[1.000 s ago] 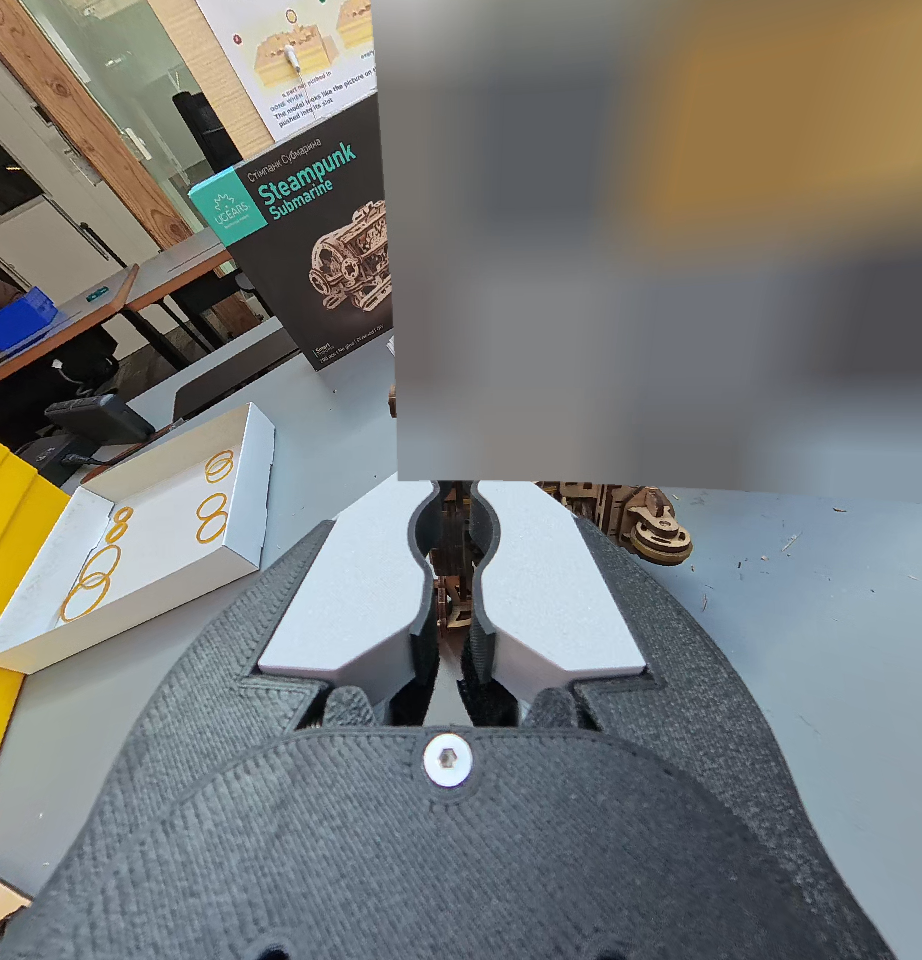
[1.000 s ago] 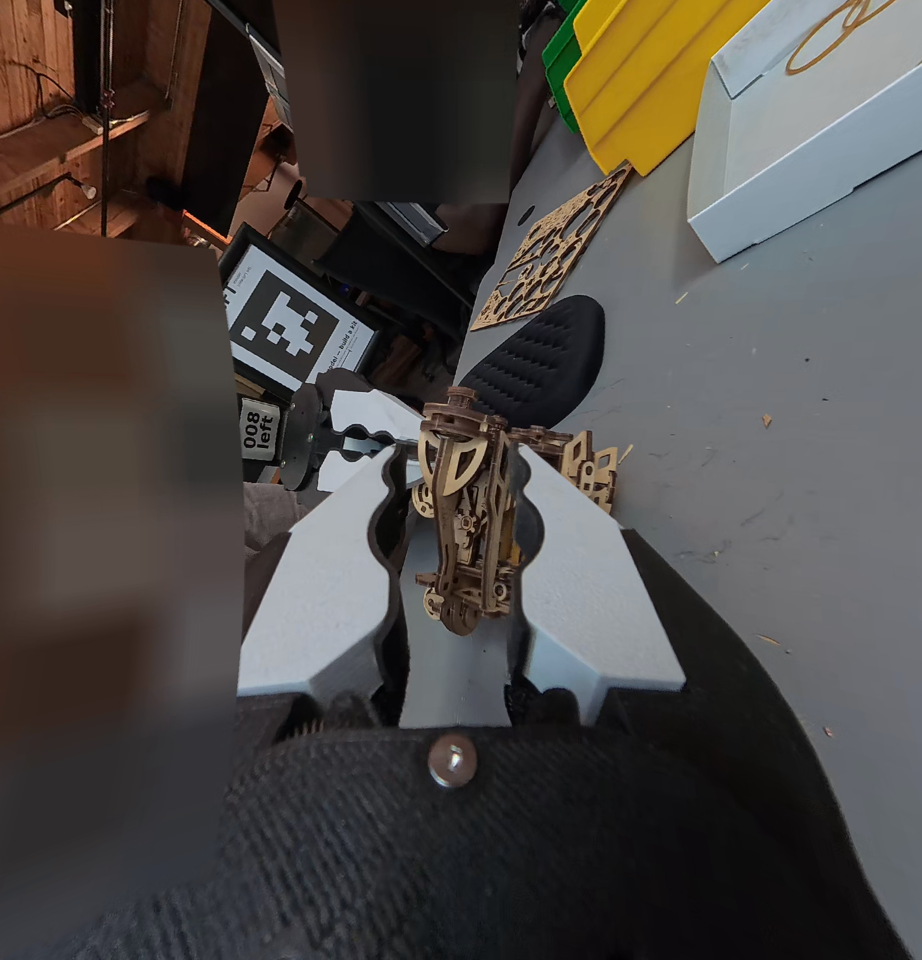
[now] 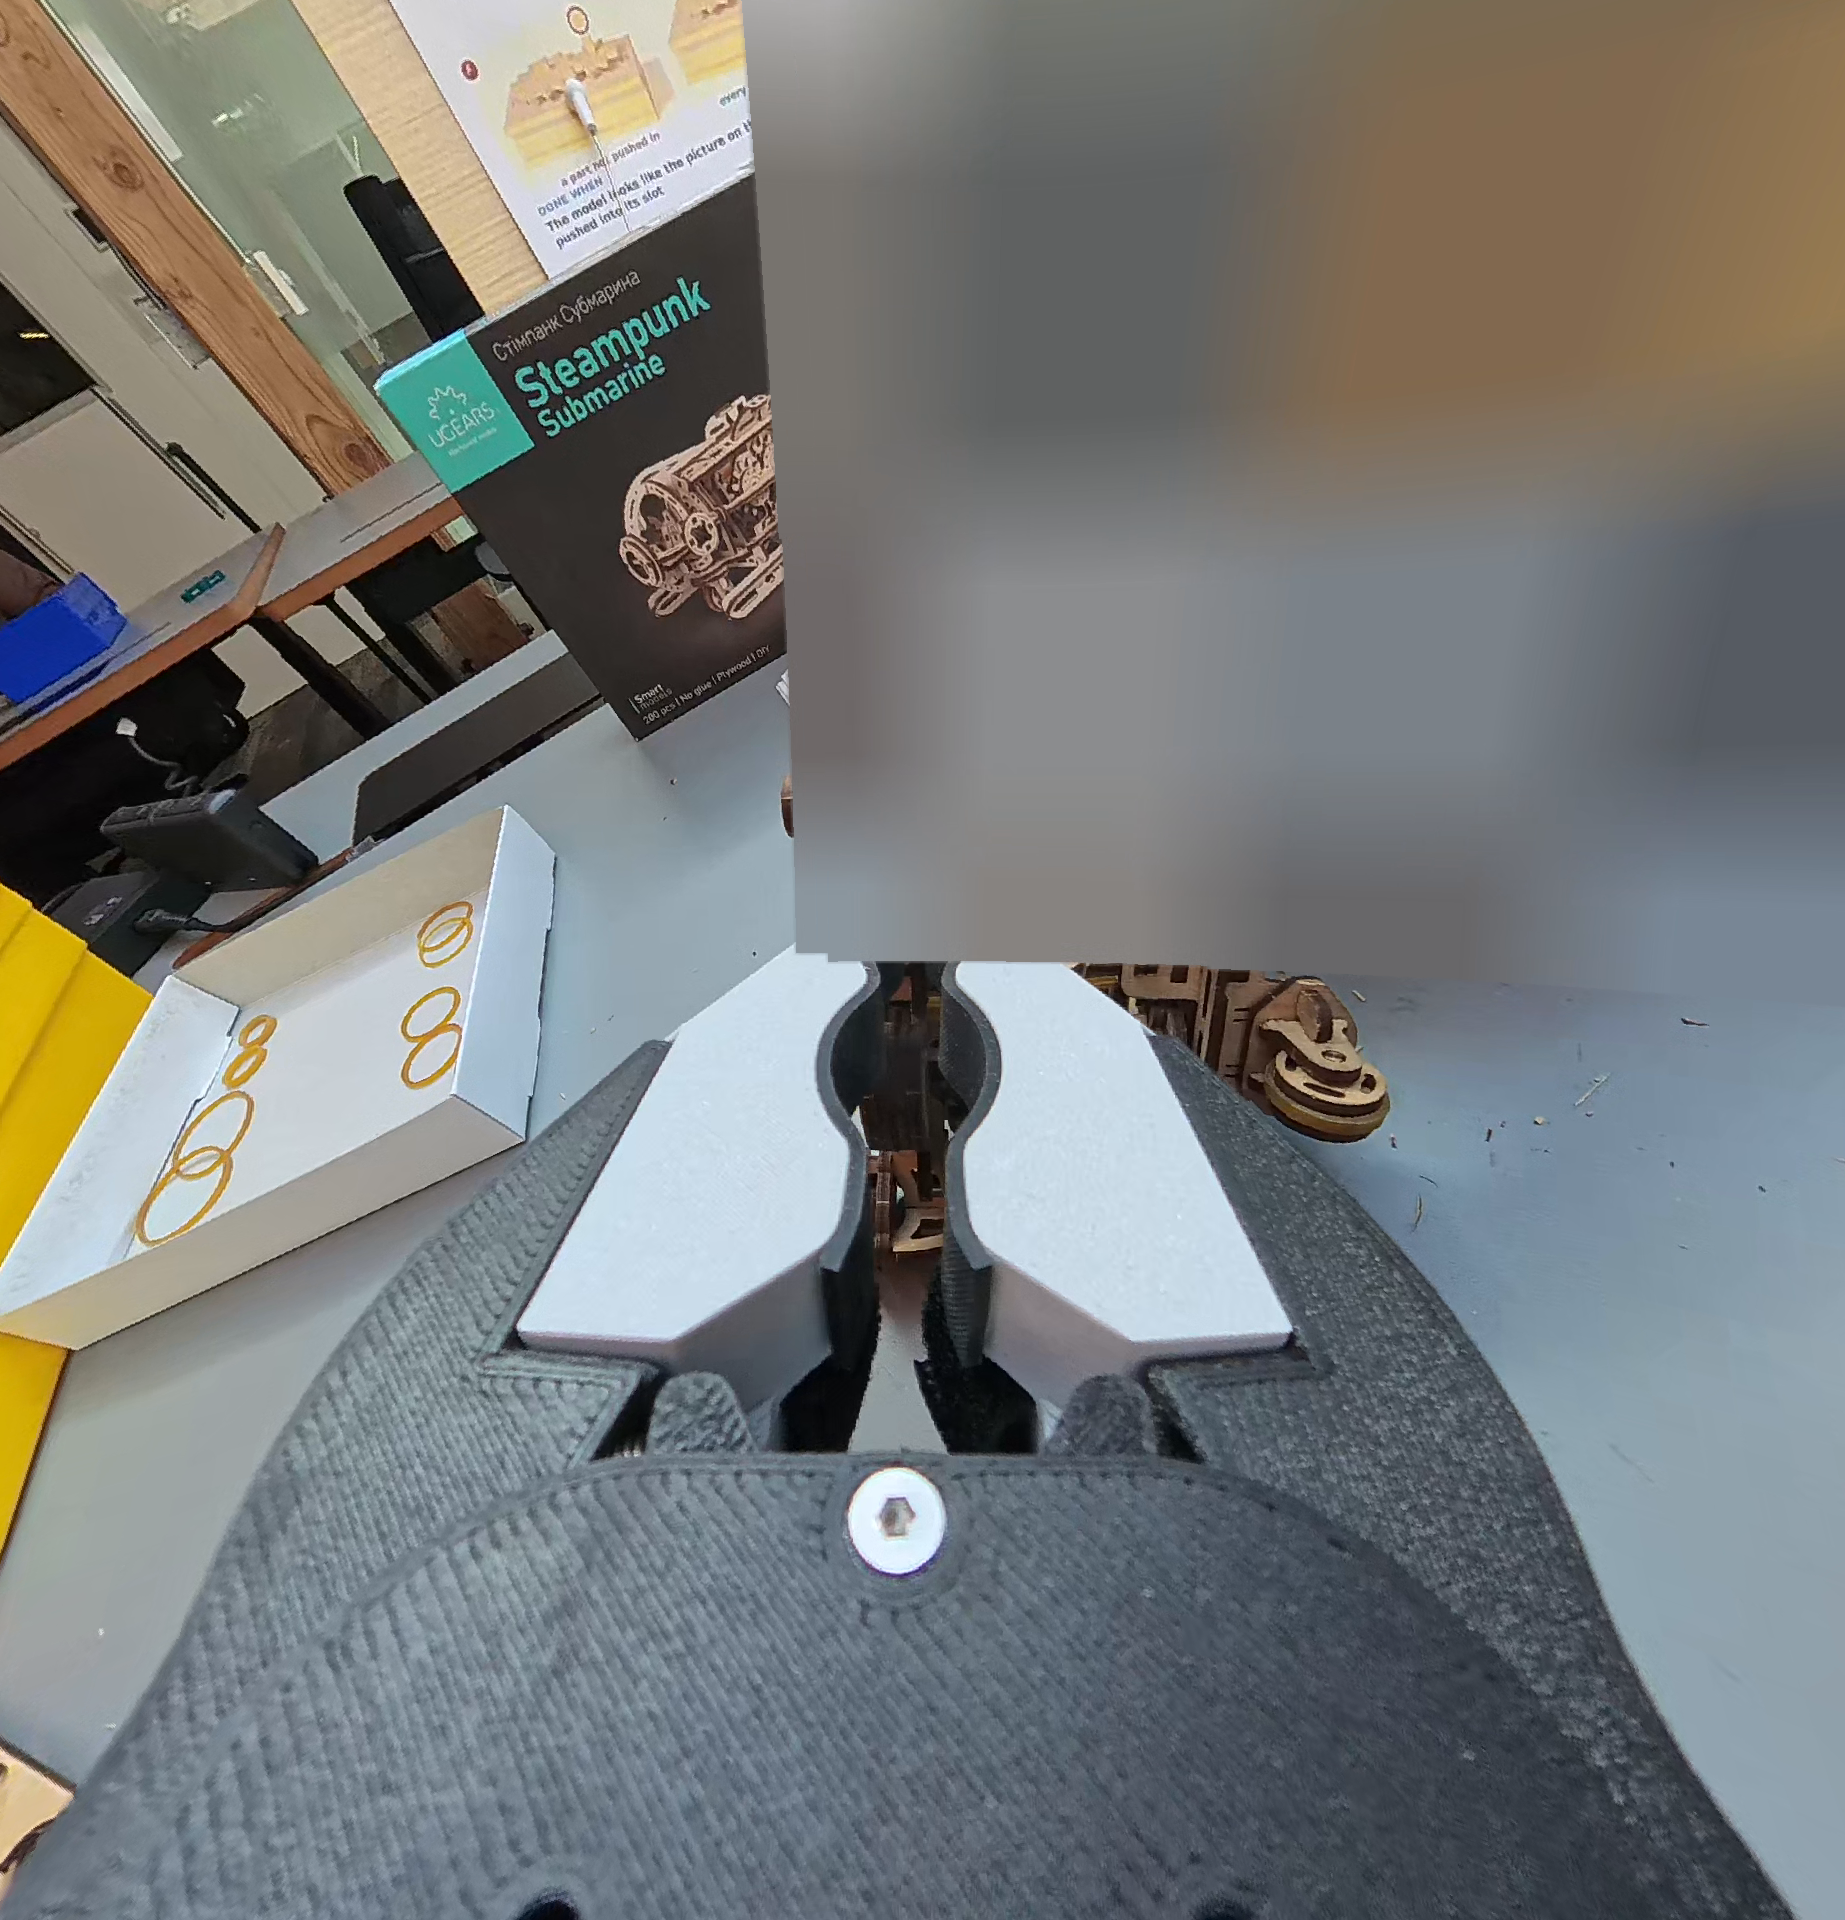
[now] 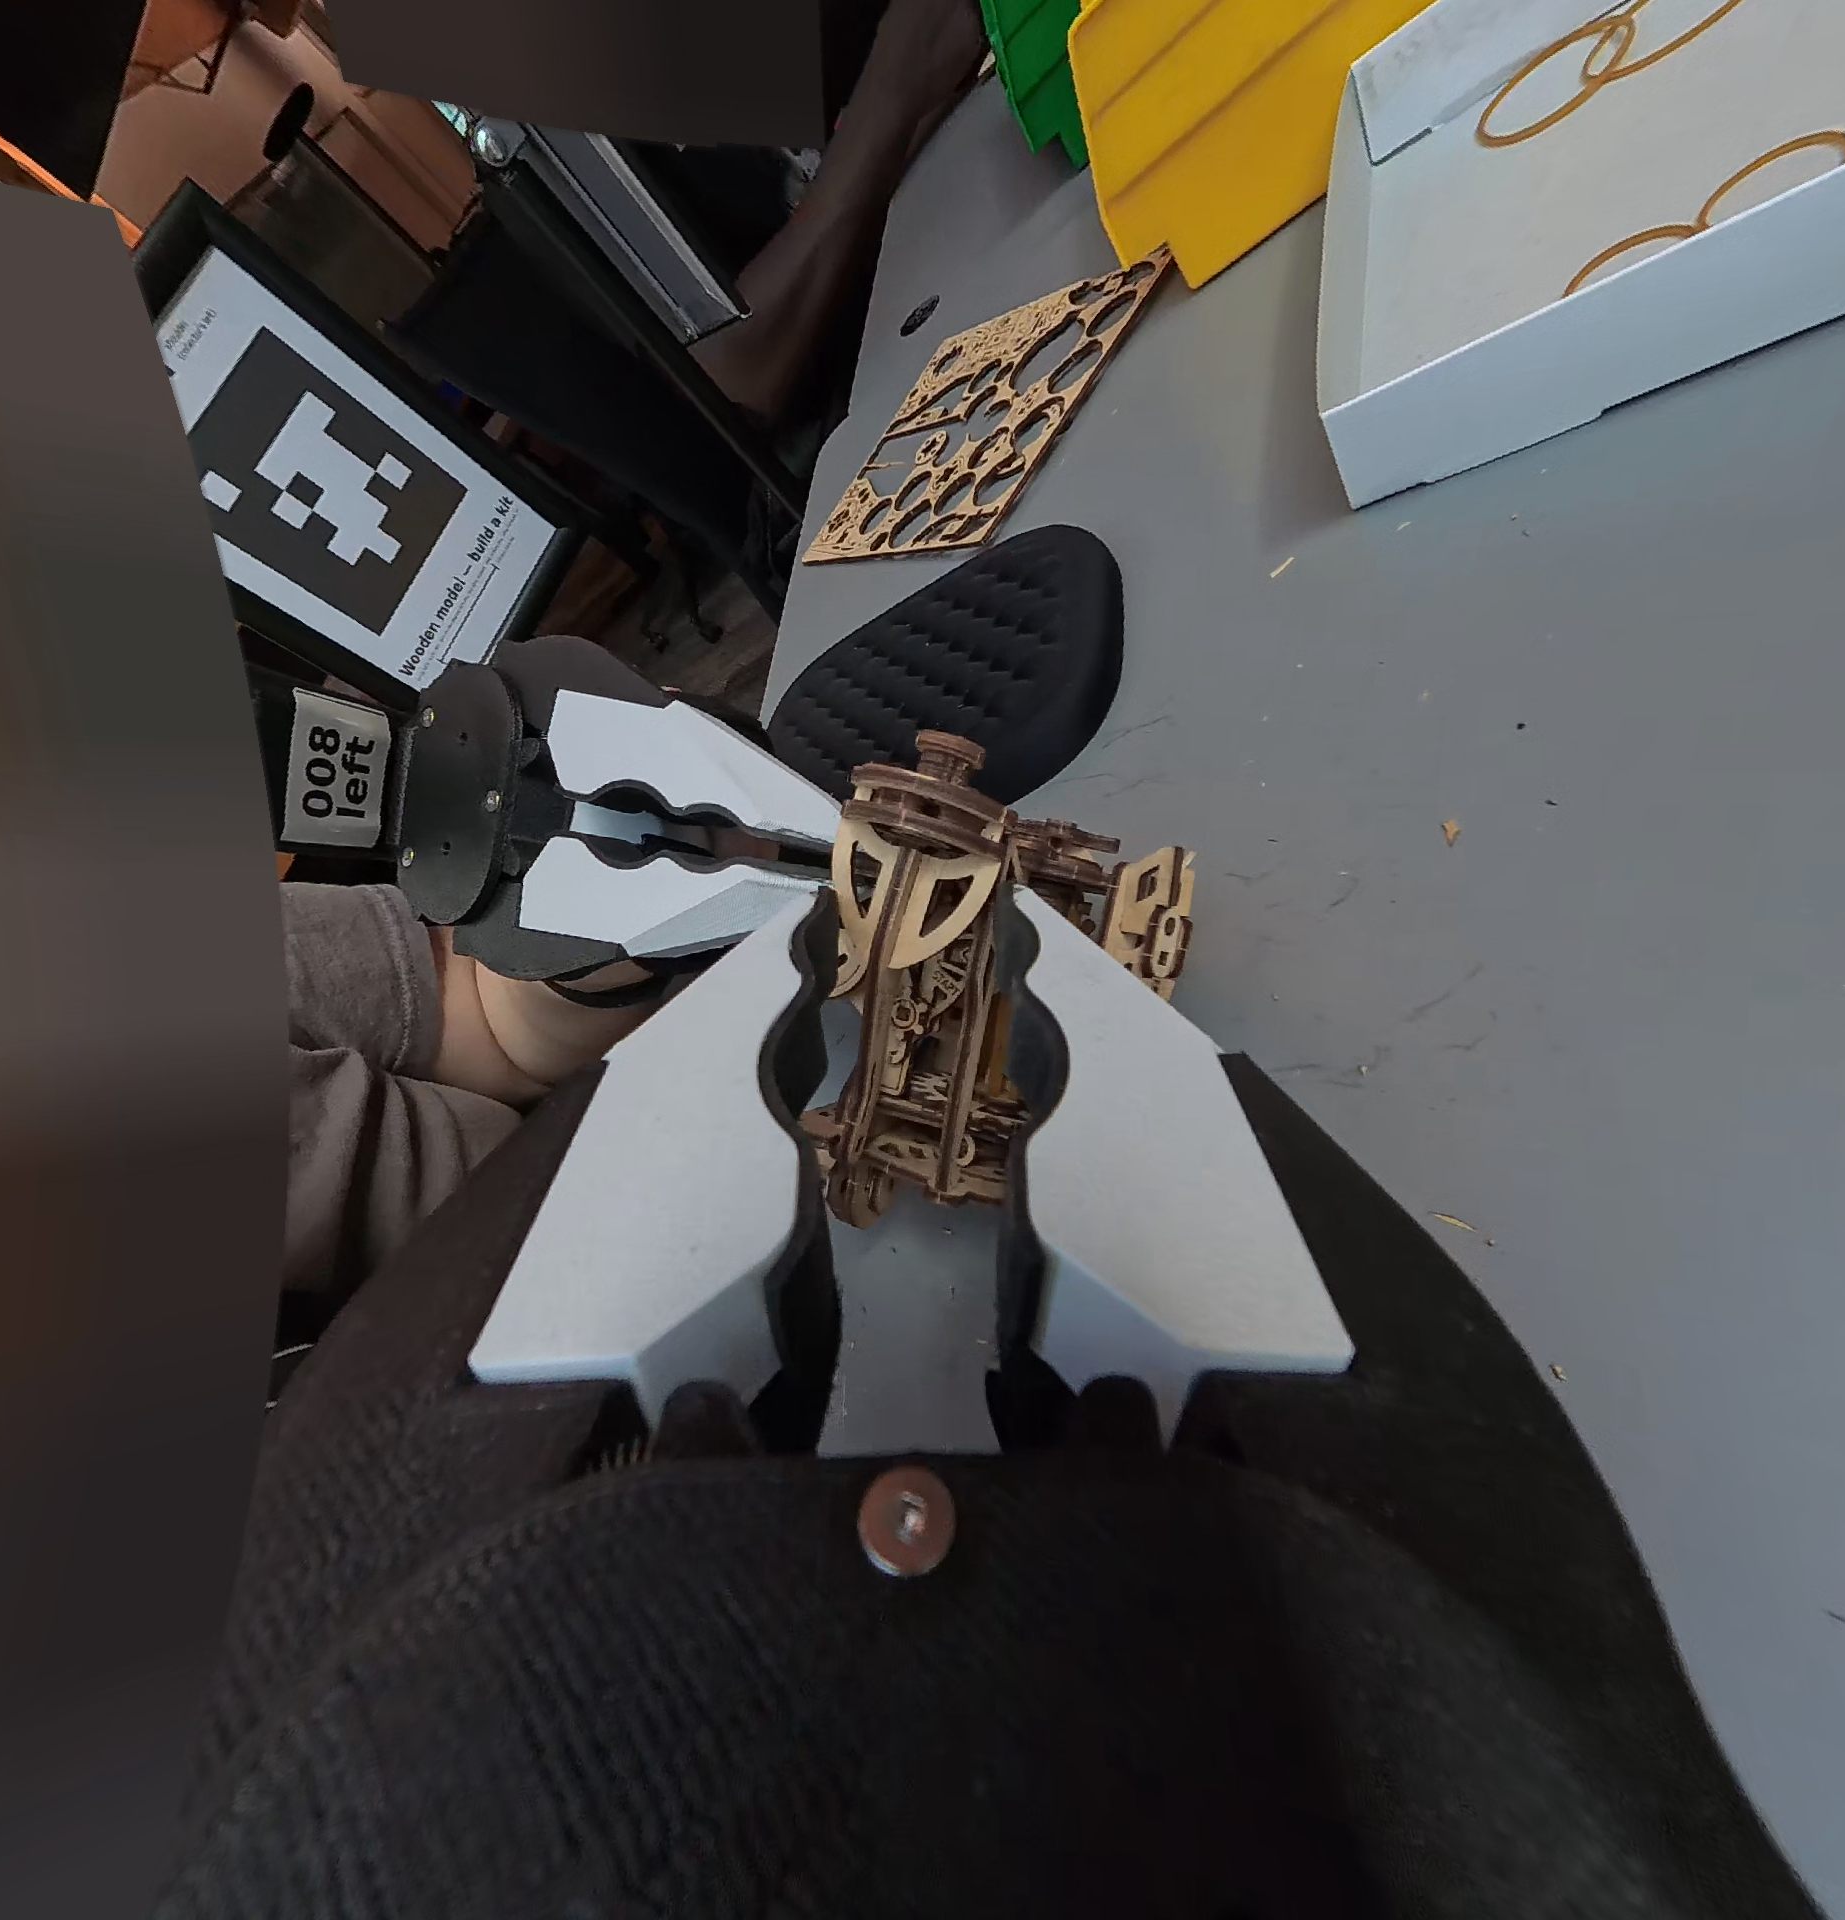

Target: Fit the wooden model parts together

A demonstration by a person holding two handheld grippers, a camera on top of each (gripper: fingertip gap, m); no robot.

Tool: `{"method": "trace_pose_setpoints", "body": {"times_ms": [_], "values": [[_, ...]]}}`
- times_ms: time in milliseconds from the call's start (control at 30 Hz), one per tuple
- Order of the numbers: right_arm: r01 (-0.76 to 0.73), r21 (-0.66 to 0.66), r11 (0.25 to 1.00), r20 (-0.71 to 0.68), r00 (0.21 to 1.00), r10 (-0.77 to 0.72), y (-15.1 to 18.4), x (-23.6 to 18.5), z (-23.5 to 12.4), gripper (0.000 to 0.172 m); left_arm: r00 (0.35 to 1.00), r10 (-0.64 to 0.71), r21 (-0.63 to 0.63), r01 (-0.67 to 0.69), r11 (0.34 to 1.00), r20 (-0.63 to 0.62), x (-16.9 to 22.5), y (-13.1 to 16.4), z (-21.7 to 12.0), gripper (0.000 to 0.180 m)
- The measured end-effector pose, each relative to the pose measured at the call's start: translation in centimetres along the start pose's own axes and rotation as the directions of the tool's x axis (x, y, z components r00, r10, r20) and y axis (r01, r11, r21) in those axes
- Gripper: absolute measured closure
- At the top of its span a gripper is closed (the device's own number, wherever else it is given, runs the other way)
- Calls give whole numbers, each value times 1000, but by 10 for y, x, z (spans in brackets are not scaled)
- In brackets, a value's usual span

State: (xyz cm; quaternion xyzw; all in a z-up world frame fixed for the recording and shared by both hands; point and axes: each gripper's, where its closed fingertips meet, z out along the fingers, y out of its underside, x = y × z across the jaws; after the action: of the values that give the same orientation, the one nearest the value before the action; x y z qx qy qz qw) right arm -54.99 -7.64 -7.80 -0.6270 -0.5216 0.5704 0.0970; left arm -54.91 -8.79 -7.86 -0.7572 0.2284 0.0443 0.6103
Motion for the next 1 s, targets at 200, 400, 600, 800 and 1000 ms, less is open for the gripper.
{"method": "trace_pose_setpoints", "body": {"times_ms": [200,400,600,800,1000], "values": [[9,2,1000,2,1000,-9,0,-1,0,144,1000,11,-7,-11,1000,-3,0,0,0,180],[14,3,1000,-10,1000,-14,-2,-1,-3,142,1000,10,-7,-10,1000,1,0,1,0,180],[-4,9,1000,-52,999,4,-8,-1,-15,143,1000,5,-4,-5,1000,0,-1,1,0,180],[-47,-27,999,-28,999,46,-4,-10,-18,152,1000,-1,-3,1,1000,-2,-1,1,0,180],[-45,-42,998,-17,999,45,1,-8,-9,161,1000,4,-7,-4,1000,0,-1,1,0,180]]}}
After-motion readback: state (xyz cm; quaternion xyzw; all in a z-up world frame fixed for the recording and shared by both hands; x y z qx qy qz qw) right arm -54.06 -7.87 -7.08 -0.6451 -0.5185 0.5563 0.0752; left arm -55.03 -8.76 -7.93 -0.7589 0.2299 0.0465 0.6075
